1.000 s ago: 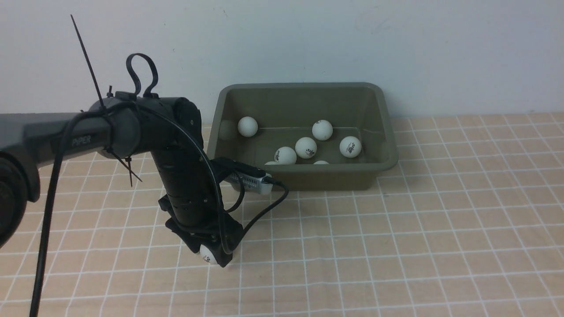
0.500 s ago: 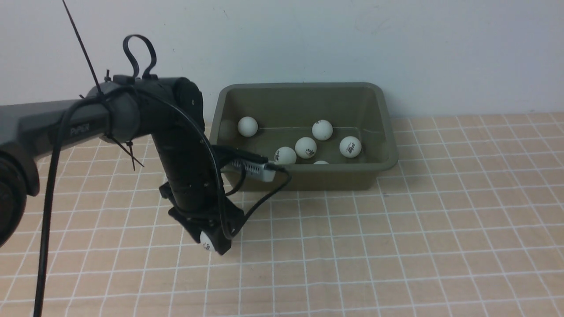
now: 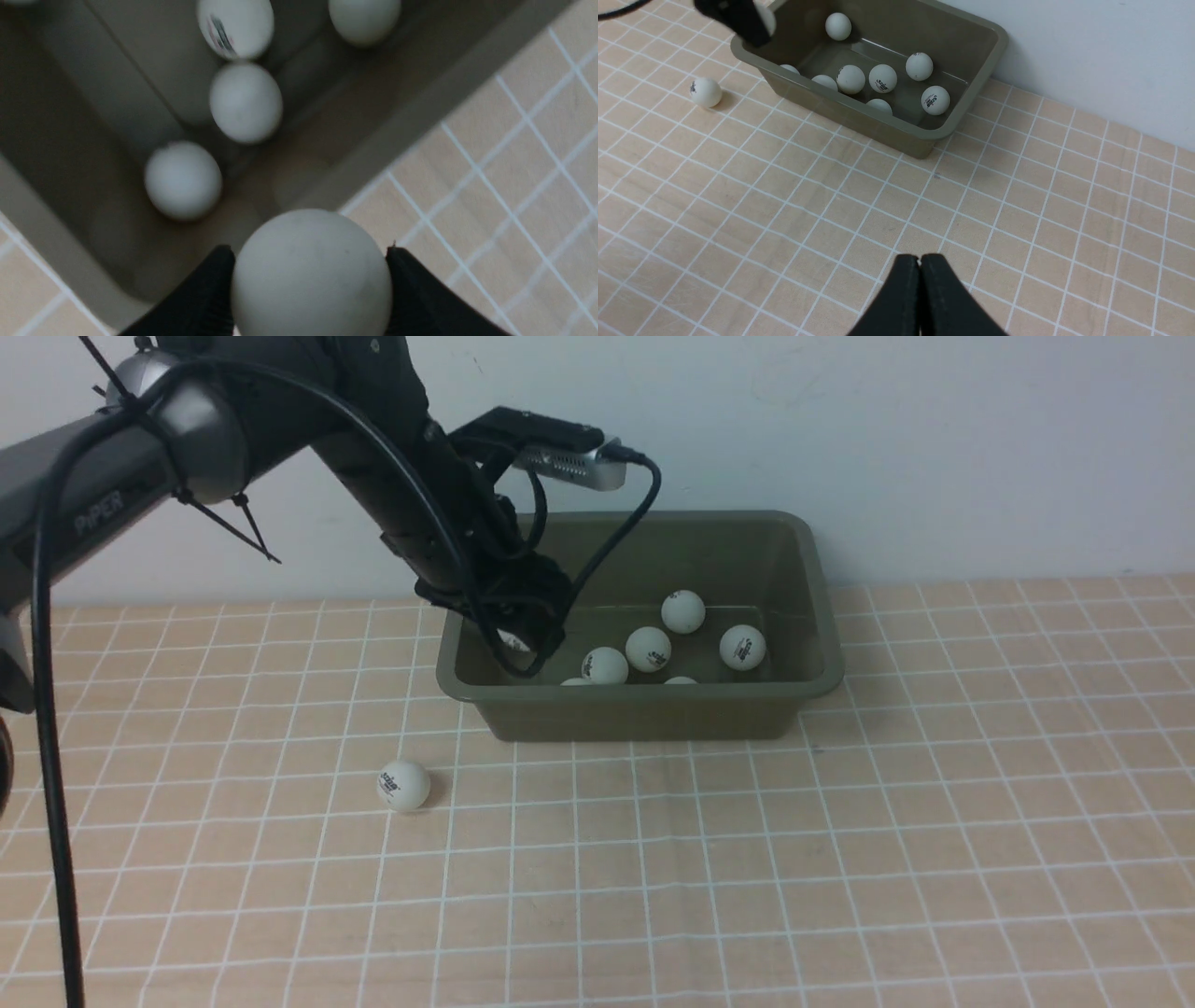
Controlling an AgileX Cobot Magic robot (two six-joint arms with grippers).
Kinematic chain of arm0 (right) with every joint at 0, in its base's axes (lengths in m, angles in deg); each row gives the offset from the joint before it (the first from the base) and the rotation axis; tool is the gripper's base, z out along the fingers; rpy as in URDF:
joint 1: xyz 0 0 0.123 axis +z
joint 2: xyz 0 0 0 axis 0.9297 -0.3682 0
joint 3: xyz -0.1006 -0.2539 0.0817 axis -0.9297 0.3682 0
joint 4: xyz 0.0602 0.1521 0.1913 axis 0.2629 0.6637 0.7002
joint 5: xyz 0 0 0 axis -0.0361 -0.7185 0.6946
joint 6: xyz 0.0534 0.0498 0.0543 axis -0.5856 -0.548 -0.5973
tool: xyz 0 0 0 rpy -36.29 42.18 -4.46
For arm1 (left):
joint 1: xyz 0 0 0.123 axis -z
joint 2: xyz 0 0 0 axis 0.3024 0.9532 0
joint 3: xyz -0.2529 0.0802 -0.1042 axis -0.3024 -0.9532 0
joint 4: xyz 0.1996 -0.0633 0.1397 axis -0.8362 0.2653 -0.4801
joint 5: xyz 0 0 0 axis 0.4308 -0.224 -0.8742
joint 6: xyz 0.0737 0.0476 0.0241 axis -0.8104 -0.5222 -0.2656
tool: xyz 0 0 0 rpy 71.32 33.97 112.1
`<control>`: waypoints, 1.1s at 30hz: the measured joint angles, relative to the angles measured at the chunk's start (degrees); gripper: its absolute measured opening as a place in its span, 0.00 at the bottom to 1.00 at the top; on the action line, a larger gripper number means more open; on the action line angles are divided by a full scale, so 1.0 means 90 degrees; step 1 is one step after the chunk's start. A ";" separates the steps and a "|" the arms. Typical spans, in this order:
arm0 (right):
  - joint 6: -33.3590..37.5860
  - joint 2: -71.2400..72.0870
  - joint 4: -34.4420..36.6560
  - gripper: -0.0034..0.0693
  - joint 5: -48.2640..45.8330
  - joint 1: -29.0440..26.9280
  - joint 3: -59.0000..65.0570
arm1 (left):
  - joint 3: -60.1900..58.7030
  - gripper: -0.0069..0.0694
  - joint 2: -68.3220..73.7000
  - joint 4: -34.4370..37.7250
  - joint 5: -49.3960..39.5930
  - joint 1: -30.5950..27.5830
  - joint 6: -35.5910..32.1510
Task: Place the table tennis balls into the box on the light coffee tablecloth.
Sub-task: 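Drop the ball into the bin, then reach for and grasp a ping pong ball on the table beside the basket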
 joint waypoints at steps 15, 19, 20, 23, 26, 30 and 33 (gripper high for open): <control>-0.0005 0.0000 0.0000 0.02 0.0000 0.0000 0.0000 | 0.0007 0.65 0.1074 0.0059 0.1584 0.0000 -0.0204; -0.0005 0.0000 0.0000 0.02 0.0000 0.0000 0.0000 | 0.0013 0.75 0.1074 0.0191 0.1799 0.0000 -0.0215; -0.0005 0.0000 0.0000 0.02 0.0000 0.0000 0.0000 | 0.0013 0.76 0.1074 0.0196 0.1810 0.0000 -0.0215; -0.0005 0.0000 0.0000 0.02 0.0000 0.0000 0.0000 | 0.0135 0.77 0.1067 0.0181 0.1568 0.0000 -0.0221; -0.0005 0.0000 0.0000 0.02 0.0000 0.0000 0.0000 | 0.0471 0.77 0.0953 0.0024 0.0775 -0.0021 -0.0217; -0.0005 0.0000 0.0000 0.02 0.0005 0.0000 0.0000 | 0.0832 0.77 0.0586 -0.0286 -0.0311 -0.0104 -0.0217; -0.0005 0.0000 0.0000 0.02 0.0005 0.0000 0.0000 | 0.0885 0.77 0.0322 -0.0455 -0.0820 -0.0236 -0.0201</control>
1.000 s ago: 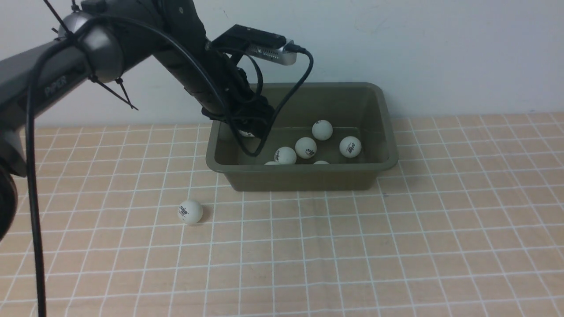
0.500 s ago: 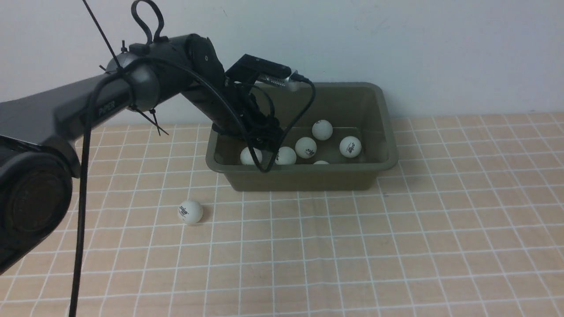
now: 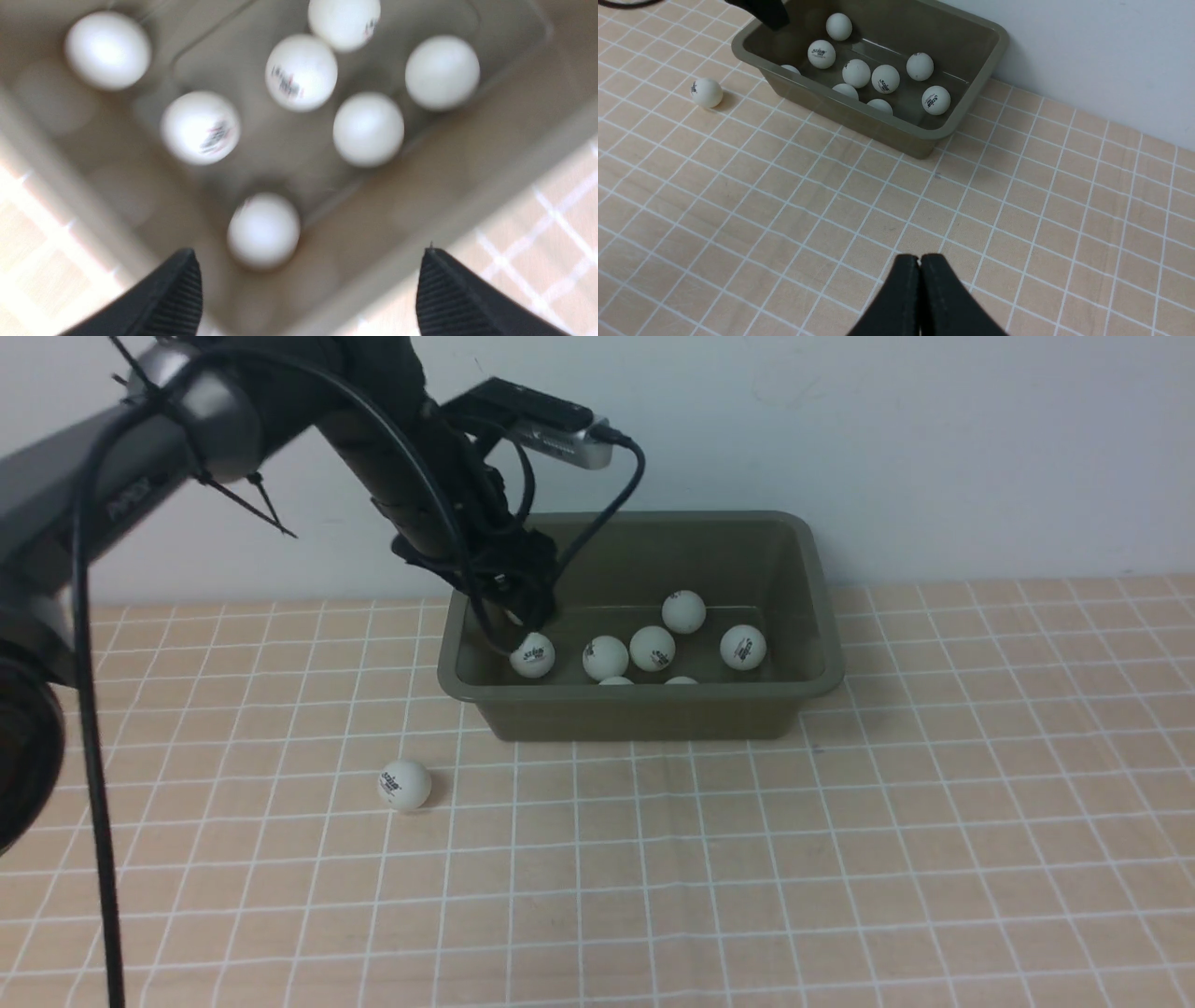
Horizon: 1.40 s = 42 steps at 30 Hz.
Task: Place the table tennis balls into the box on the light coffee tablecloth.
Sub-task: 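Reach for and grasp a ping pong ball on the table beside the basket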
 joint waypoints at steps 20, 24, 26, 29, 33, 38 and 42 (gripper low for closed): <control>0.0000 0.0000 -0.0019 0.02 0.0000 0.0000 0.0000 | -0.2809 0.54 -0.0956 0.0703 -0.0362 -0.1400 -0.0121; 0.0000 0.0000 -0.0019 0.02 0.0000 0.0000 0.0000 | -0.3270 0.54 -0.0946 0.0968 -0.0336 -0.1320 -0.0493; 0.0000 0.0000 -0.0019 0.02 0.0000 0.0000 0.0000 | -0.3312 0.54 -0.0946 0.1024 -0.0166 -0.1307 -0.0727; 0.0000 0.0000 -0.0019 0.02 0.0000 0.0000 0.0000 | -0.3312 0.54 -0.0946 0.1072 0.0147 -0.1300 -0.1128; 0.0000 0.0000 -0.0019 0.02 0.0000 0.0000 0.0000 | -0.3312 0.54 -0.0907 0.1028 0.0338 -0.1300 -0.1489; 0.0000 0.0000 -0.0019 0.02 0.0000 0.0000 0.0000 | -0.3312 0.60 -0.0717 0.0950 0.0533 -0.1300 -0.1809; 0.0000 0.0000 -0.0019 0.02 0.0000 0.0000 0.0000 | -0.3312 0.69 -0.0465 0.0948 0.0832 -0.1300 -0.2022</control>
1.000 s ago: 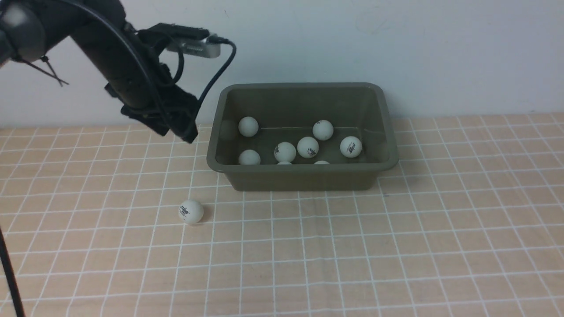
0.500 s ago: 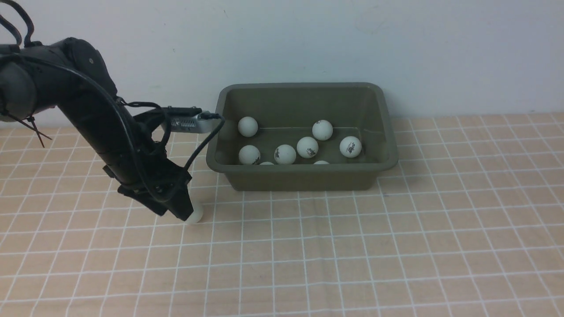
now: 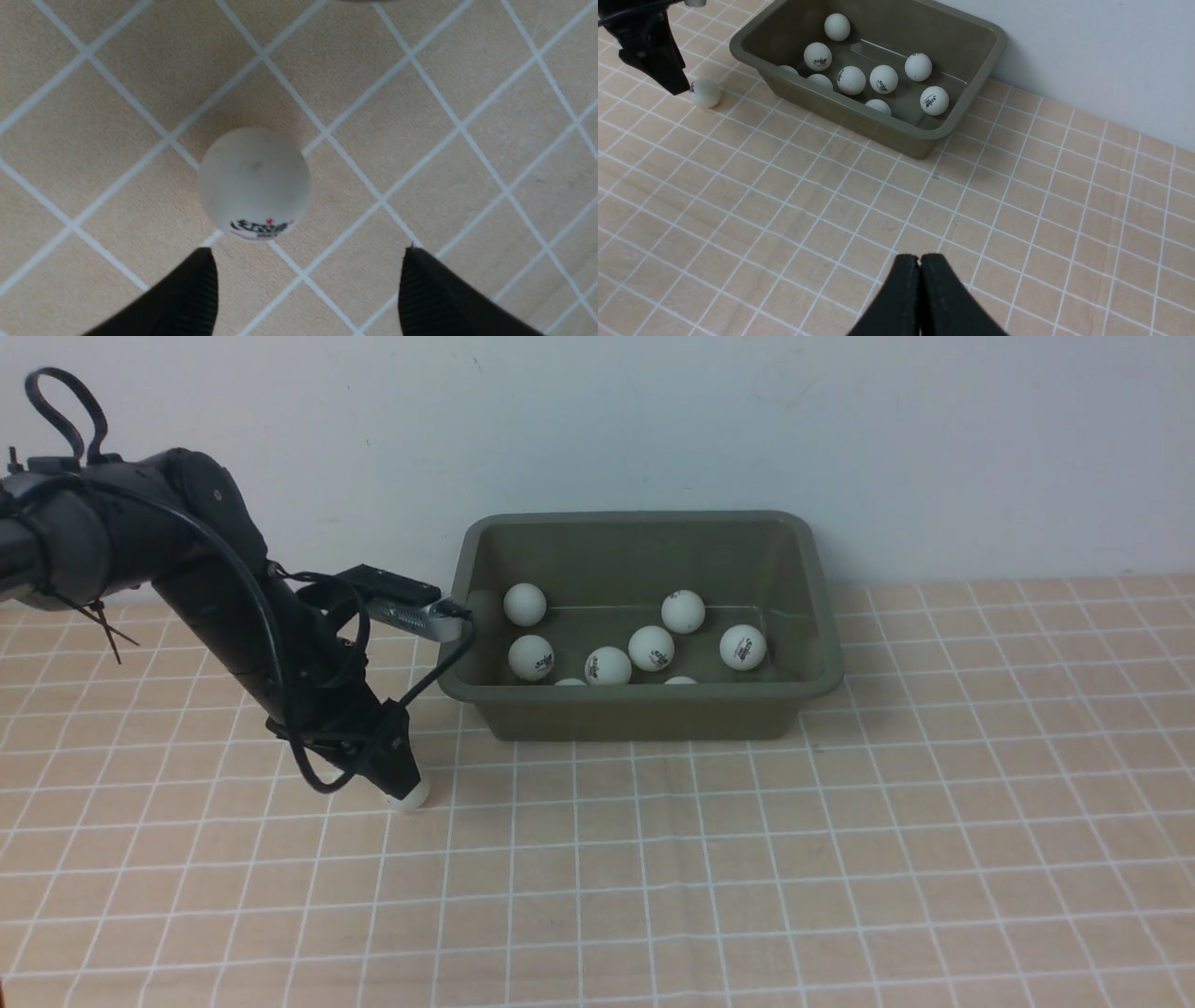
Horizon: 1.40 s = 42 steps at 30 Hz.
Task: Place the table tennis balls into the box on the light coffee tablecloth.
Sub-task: 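Reach for and grasp a ping pong ball on the table beside the basket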
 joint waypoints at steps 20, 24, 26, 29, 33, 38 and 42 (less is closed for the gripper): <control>0.0000 0.0000 0.0006 0.02 0.0000 0.0000 0.0000 | 0.0000 0.79 0.0102 0.0337 0.0983 0.0000 -0.0392; 0.0000 0.0000 0.0012 0.02 0.0000 0.0000 0.0000 | 0.0000 0.79 0.0102 0.0368 0.0990 0.0020 -0.0431; 0.0000 0.0000 0.0017 0.02 0.0000 0.0000 0.0000 | 0.0000 0.79 0.0102 0.0373 0.0990 0.0024 -0.0443; 0.0000 0.0000 0.0017 0.02 0.0000 0.0000 0.0000 | 0.0000 0.79 0.0141 0.0389 0.0990 0.0024 -0.0443; 0.0000 0.0000 0.0017 0.02 0.0000 0.0000 0.0000 | 0.0000 0.79 0.0367 0.0409 0.0970 0.0024 -0.0443; 0.0000 0.0000 0.0017 0.02 0.0000 0.0000 0.0000 | 0.0000 0.79 0.0502 0.0409 0.0939 0.0032 -0.0431; 0.0000 0.0000 0.0017 0.02 0.0000 0.0000 0.0000 | 0.0000 0.79 0.0502 0.0409 0.0939 0.0032 -0.0431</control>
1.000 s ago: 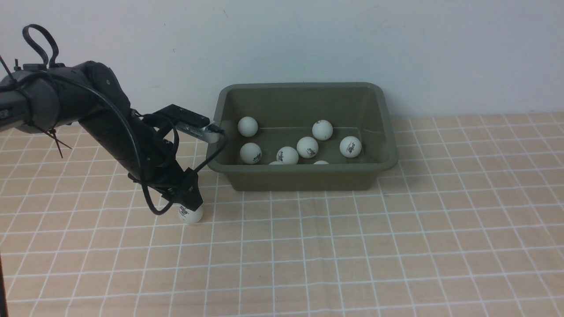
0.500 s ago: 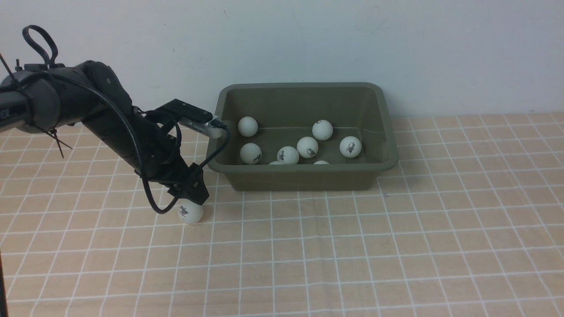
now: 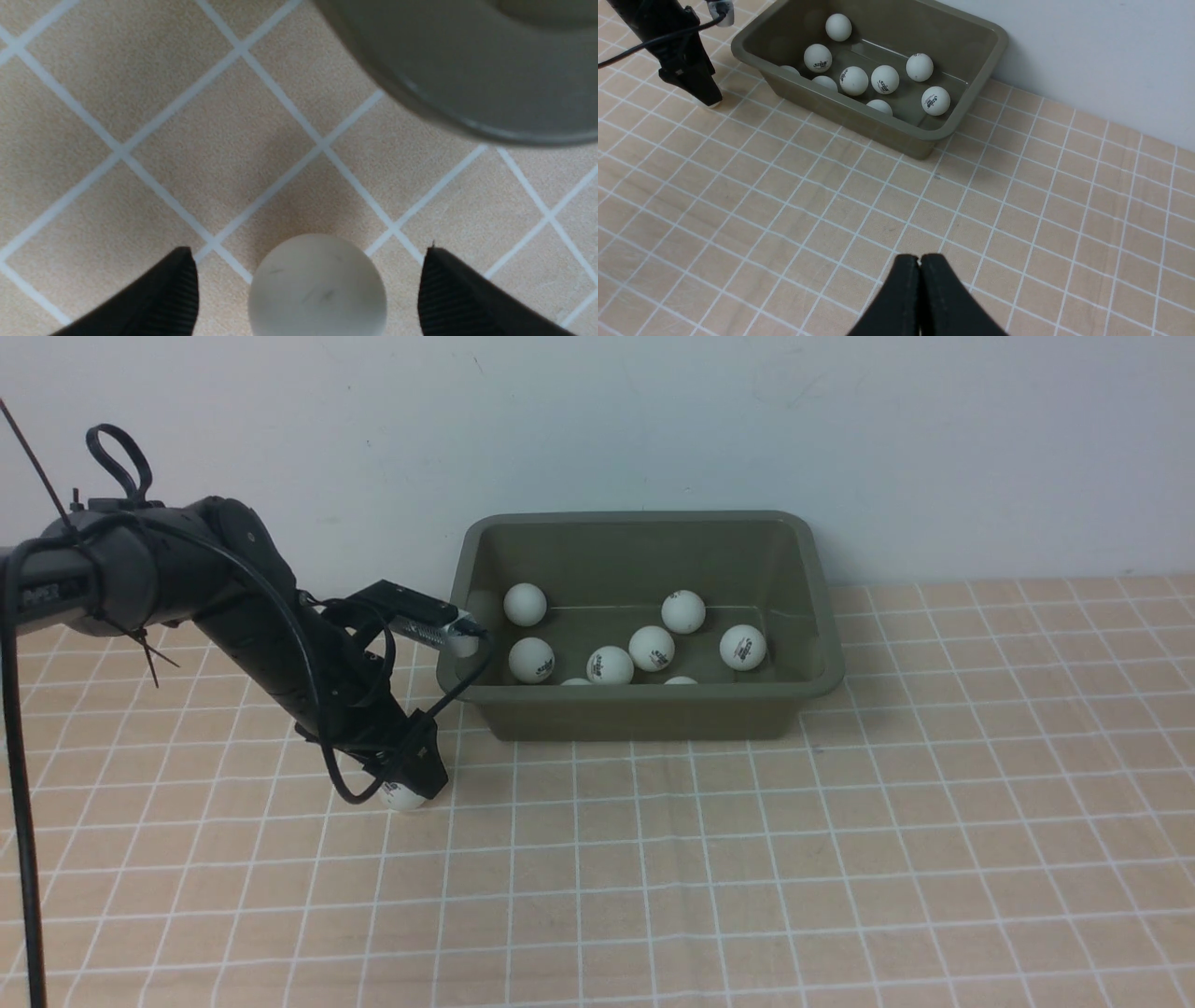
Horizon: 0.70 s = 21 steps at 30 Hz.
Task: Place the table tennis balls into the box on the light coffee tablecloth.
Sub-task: 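Reach for and grasp a ping pong ball on the table beside the basket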
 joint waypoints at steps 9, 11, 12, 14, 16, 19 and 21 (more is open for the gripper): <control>0.0000 0.0000 0.0000 0.02 0.0000 0.0000 0.0000 | 0.0000 0.71 0.0209 0.0047 -0.0354 0.0000 0.0108; 0.0000 0.0000 0.0000 0.02 0.0000 0.0000 0.0000 | 0.0007 0.66 0.0221 0.0040 -0.0362 0.0000 0.0108; 0.0000 0.0000 0.0000 0.02 0.0000 0.0000 0.0000 | 0.0013 0.62 0.0227 0.0040 -0.0362 0.0000 0.0115; 0.0000 0.0000 0.0000 0.02 0.0000 0.0000 0.0000 | 0.0015 0.55 0.0242 0.0046 -0.0368 0.0000 0.0115; 0.0000 0.0000 0.0000 0.02 0.0000 0.0000 0.0000 | 0.0021 0.51 0.0247 0.0054 -0.0383 0.0000 0.0126; 0.0000 0.0000 0.0000 0.02 0.0000 0.0000 0.0000 | 0.0021 0.51 0.0247 0.0054 -0.0395 0.0000 0.0153; 0.0000 0.0000 0.0000 0.02 0.0000 0.0000 0.0000 | 0.0021 0.51 0.0247 0.0054 -0.0475 0.0000 0.0167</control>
